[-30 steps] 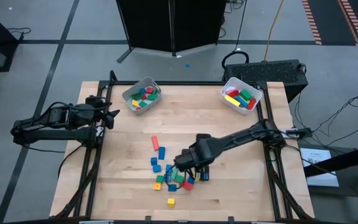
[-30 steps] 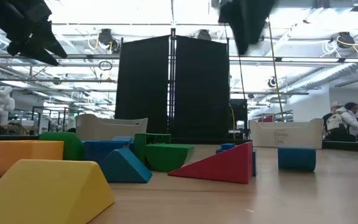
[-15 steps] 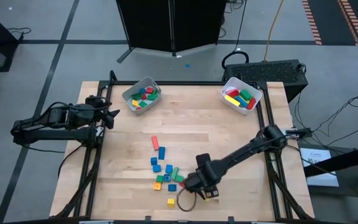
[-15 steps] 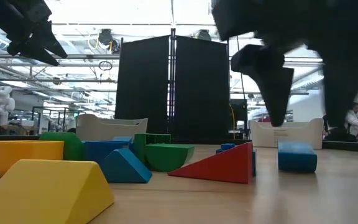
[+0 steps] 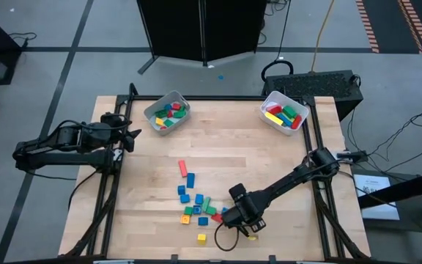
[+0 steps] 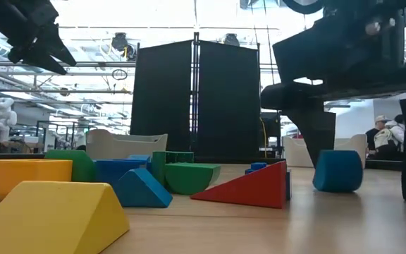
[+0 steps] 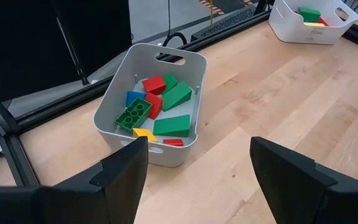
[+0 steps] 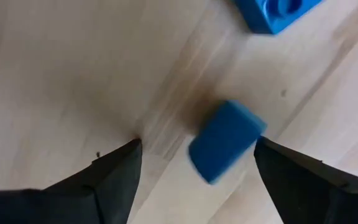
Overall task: Sort blocks by size
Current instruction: Put the half cylindrical blue block into the gray bin
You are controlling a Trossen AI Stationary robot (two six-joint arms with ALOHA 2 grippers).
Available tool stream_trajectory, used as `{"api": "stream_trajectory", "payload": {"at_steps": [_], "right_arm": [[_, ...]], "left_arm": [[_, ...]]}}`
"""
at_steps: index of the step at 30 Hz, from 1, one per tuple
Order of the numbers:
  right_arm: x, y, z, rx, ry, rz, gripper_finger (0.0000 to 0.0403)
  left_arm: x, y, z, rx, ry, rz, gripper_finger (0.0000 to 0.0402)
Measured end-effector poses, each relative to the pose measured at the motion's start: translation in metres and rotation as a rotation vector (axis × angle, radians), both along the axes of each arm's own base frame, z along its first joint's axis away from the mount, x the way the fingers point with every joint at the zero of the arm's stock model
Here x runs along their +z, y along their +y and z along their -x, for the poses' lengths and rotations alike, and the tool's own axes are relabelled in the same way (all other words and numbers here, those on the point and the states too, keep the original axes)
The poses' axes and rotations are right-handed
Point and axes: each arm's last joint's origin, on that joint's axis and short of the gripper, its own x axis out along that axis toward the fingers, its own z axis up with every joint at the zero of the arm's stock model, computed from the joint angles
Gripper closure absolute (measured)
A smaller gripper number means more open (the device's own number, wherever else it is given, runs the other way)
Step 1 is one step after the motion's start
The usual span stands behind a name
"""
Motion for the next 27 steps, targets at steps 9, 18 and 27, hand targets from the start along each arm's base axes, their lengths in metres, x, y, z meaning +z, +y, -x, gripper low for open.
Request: {"api": "stream_trajectory", "payload": {"at_steps": [9,18,27], "right_arm": [[-0.005,-0.008,-0.004,0.037,-0.015,-0.025,0.0142],[-0.004,-0.010,-0.006,0.036,-0.055,-0.039,0.0151],[-0.004,-0.007,-0.012,0.021,-0.103,-0.111,0.0151]], "left_arm": [[0.000,0.000,0.000,0.021,-0.012,0.010,0.0120],[0.000,0.000,0.000,0.025,-0.011,0.008,0.0120],[0.000,0.000,0.000,0.025,-0.012,0.008,0.0120]]}}
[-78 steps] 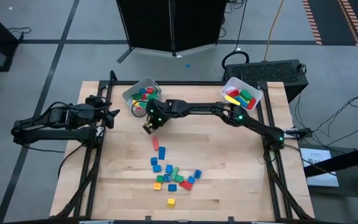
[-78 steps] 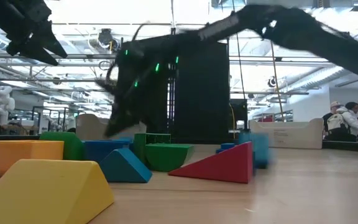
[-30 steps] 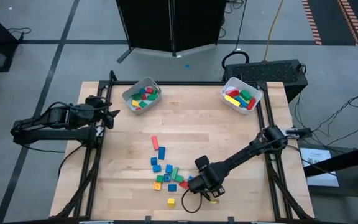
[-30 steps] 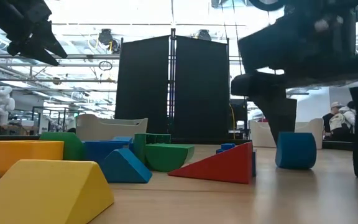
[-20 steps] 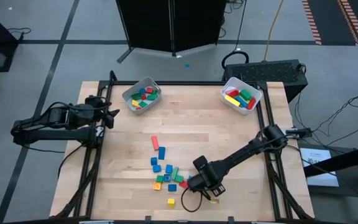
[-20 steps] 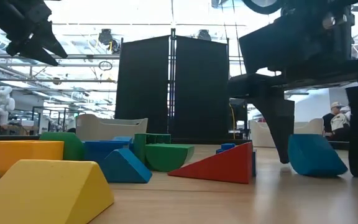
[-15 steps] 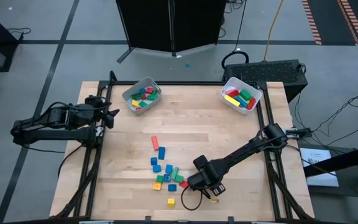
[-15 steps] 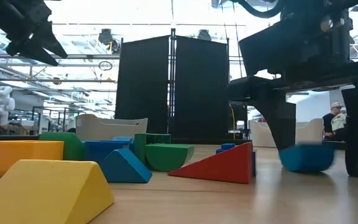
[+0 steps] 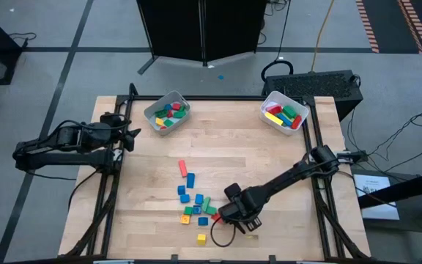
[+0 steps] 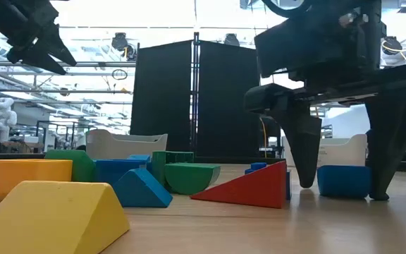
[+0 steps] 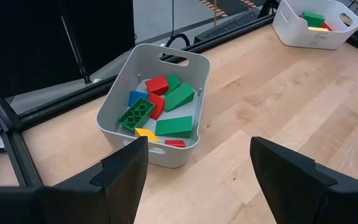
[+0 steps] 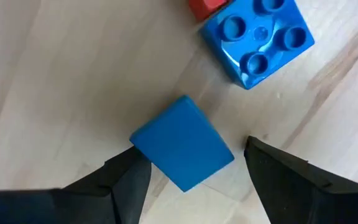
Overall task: Sort blocks by size
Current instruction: Put the half cylindrical blue block into the gray bin
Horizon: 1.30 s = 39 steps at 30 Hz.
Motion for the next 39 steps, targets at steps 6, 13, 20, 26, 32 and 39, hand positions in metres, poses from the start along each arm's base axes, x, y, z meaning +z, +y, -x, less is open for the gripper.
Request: {"api": "stream_trajectory", "payload": {"at_steps": [6,13,20,26,32,39], "right_arm": [[0.001,0.002,-0.003,-0.027,-0.020,-0.043,0.0151],[0.001,0.003,-0.004,-0.041,-0.035,-0.058,0.0168],[0.002,0.004,-0.005,-0.118,-0.034,-0.074,0.0294],[0.011,-0.014,-0.012,-0.269,-0.030,-0.057,0.0293],[0.075,-0.074,-0.023,-0.431,-0.256,0.029,0.0293],[0.145,-0.192,-0.066,-0.741,-0.932,-0.085,0.0293]], "left_arm": [[0.000,0.000,0.000,0.000,0.000,0.000,0.0120],[0.000,0.000,0.000,0.002,-0.002,0.002,0.0120],[0.000,0.000,0.000,0.002,-0.001,0.002,0.0120],[0.000,0.000,0.000,0.000,-0.001,0.002,0.0120],[0.000,0.000,0.000,0.000,-0.001,0.002,0.0120],[0.000,0.001,0.000,0.036,-0.014,-0.002,0.0120]]}}
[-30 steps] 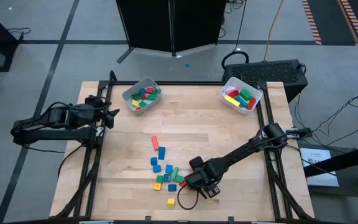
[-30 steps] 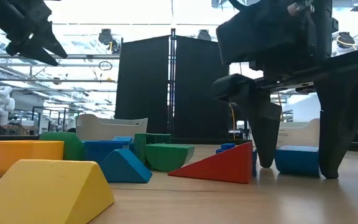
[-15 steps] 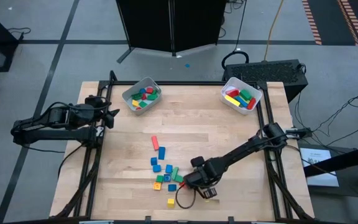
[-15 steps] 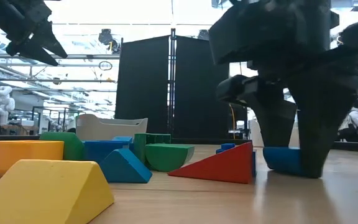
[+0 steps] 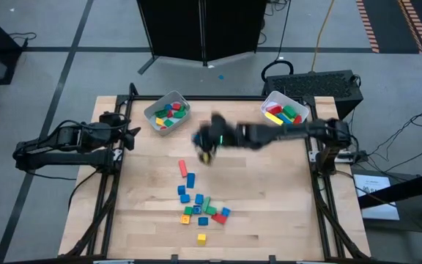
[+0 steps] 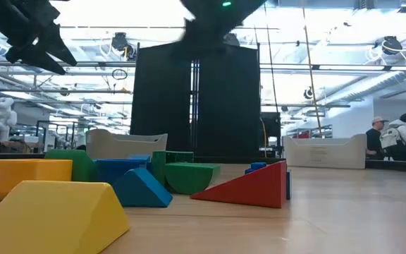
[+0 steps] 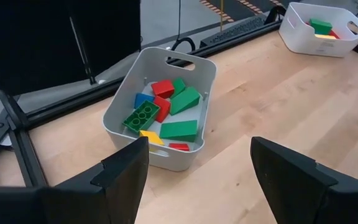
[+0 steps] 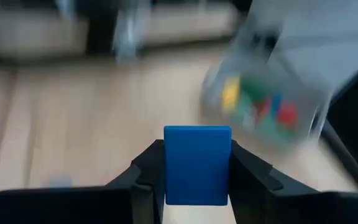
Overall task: Sort blocks by size
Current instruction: Put the half cylindrical blue block into the gray bin
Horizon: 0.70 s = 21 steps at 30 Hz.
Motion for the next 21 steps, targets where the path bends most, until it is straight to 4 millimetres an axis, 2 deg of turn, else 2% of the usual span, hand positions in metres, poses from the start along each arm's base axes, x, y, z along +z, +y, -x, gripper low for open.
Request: {"api": "stream_trajectory", "payload": {"at_steps": [2,5,9,12,15,16,17,18,21], "right_arm": [[0.009,-0.035,-0.011,-0.052,-0.201,-0.032,0.0293],[0.009,-0.083,-0.023,-0.131,-0.415,-0.094,0.0293],[-0.002,-0.135,-0.052,-0.130,-0.471,-0.217,0.0293],[-0.015,-0.155,-0.086,-0.047,-0.409,-0.305,0.0293],[-0.023,-0.168,-0.113,-0.057,-0.318,-0.299,0.0293],[-0.024,-0.174,-0.117,-0.078,-0.282,-0.283,0.0293],[-0.034,-0.180,-0.120,-0.107,-0.240,-0.270,0.0293],[-0.037,-0.183,-0.119,-0.114,-0.267,-0.252,0.0293],[-0.064,-0.191,-0.109,-0.181,-0.193,-0.299,0.0293]], "left_arm": [[0.000,0.000,0.000,0.002,0.000,-0.001,0.0120],[0.000,0.000,0.000,0.008,0.001,-0.006,0.0120],[0.000,0.001,0.000,0.031,-0.001,-0.005,0.0120],[0.000,0.001,0.000,0.072,-0.014,-0.004,0.0120],[0.000,0.002,0.000,0.082,-0.010,-0.011,0.0120],[0.000,0.002,0.000,0.084,-0.011,-0.011,0.0120],[0.000,0.002,0.000,0.084,-0.012,-0.010,0.0120],[0.000,0.002,0.000,0.085,-0.013,-0.009,0.0120],[0.000,0.002,0.001,0.096,-0.026,0.004,0.0120]]}}
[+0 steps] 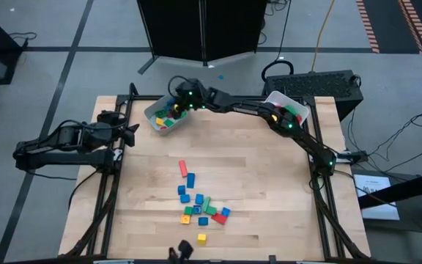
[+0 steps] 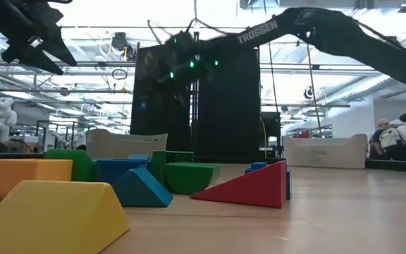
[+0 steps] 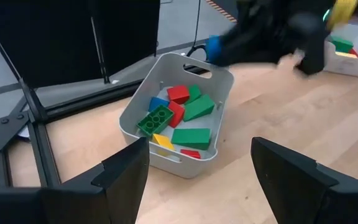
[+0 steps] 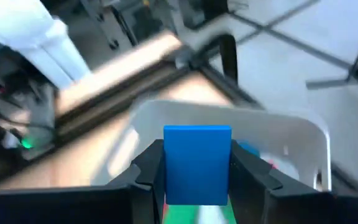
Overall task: Sort blocks by size
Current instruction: Put the half cylindrical blue block into the gray bin, then put the triangular blue block into the gray bin
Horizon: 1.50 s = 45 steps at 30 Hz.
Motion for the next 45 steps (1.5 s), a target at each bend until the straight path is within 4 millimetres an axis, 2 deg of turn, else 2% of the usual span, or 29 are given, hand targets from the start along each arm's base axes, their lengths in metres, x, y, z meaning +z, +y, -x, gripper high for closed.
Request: {"api": "stream_trajectory", "payload": {"at_steps": [3,8,11,14,17,19,21,22,24,27,31,35,40,42,45], "right_arm": [[-0.012,-0.004,0.007,0.023,0.111,-0.024,0.0283],[-0.017,-0.011,0.014,0.033,0.177,-0.024,0.0156],[-0.008,-0.009,0.012,0.045,0.170,-0.013,0.0101],[0.010,-0.007,0.011,0.080,0.151,0.000,0.0085],[0.029,0.002,0.020,0.209,0.187,-0.105,0.0094],[0.046,0.023,0.026,0.313,0.182,-0.176,0.0106],[0.063,0.059,0.029,0.412,0.223,-0.153,0.0118],[0.065,0.078,0.029,0.461,0.275,-0.118,0.0123],[0.058,0.113,0.028,0.566,0.391,-0.030,0.0131],[0.032,0.166,0.028,0.804,0.573,0.080,0.0139],[0.019,0.227,0.025,1.004,0.633,0.308,0.0140],[0.007,0.246,0.015,0.976,0.638,0.459,0.0140],[0.009,0.253,0.008,0.999,0.568,0.587,0.0140],[0.007,0.255,0.008,1.023,0.571,0.592,0.0140],[-0.007,0.251,0.009,1.056,0.637,0.580,0.0140]], "left_arm": [[0.000,0.000,0.000,0.002,-0.002,0.001,0.0120],[0.000,0.000,0.000,0.026,-0.022,0.005,0.0120],[0.000,0.000,0.000,0.027,-0.021,0.005,0.0120],[0.000,0.000,0.000,0.027,-0.021,0.005,0.0120],[0.000,0.000,0.000,0.034,-0.040,0.026,0.0120],[0.000,0.000,0.000,0.038,-0.056,0.045,0.0120],[0.000,0.000,0.000,0.028,-0.052,0.052,0.0120],[0.000,0.000,0.000,0.022,-0.048,0.052,0.0120],[0.000,0.000,0.000,0.007,-0.033,0.043,0.0120],[-0.001,-0.001,0.000,-0.020,-0.016,0.045,0.0120],[-0.001,-0.001,-0.001,-0.038,-0.014,0.055,0.0120],[-0.002,-0.002,-0.001,-0.073,0.001,0.055,0.0120],[-0.002,-0.003,-0.001,-0.097,0.007,0.064,0.0120],[-0.002,-0.003,-0.002,-0.113,0.018,0.054,0.0120],[-0.002,-0.003,-0.002,-0.119,0.025,0.047,0.0120]]}}
